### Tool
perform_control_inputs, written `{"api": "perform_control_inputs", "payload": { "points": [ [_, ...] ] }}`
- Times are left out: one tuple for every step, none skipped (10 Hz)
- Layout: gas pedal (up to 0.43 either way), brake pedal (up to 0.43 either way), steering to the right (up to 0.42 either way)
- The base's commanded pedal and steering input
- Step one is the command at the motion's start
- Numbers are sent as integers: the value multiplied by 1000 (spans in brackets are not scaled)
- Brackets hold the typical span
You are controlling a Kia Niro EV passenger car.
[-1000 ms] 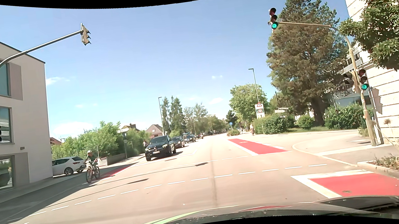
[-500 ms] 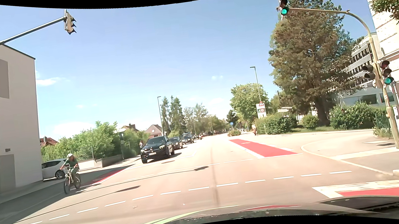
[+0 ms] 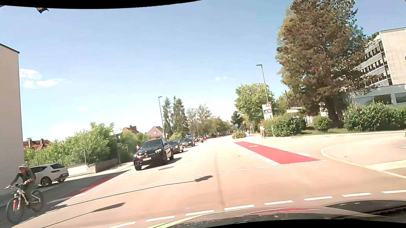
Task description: Follow the waypoints while adhering to traffic rules and regulations
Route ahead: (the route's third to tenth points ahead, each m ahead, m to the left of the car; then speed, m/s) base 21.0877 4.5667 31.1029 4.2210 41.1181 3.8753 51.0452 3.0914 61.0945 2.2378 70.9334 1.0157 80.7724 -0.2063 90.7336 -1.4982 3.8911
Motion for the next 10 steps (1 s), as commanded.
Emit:
{"api": "perform_control_inputs", "payload": {
  "points": [
    [441,0,-3],
    [441,0,-3],
    [429,0,-2],
    [421,0,0],
    [398,0,1],
    [398,0,1],
    [390,0,2],
    [378,0,2],
    [370,0,2],
    [370,0,2]
  ]
}}
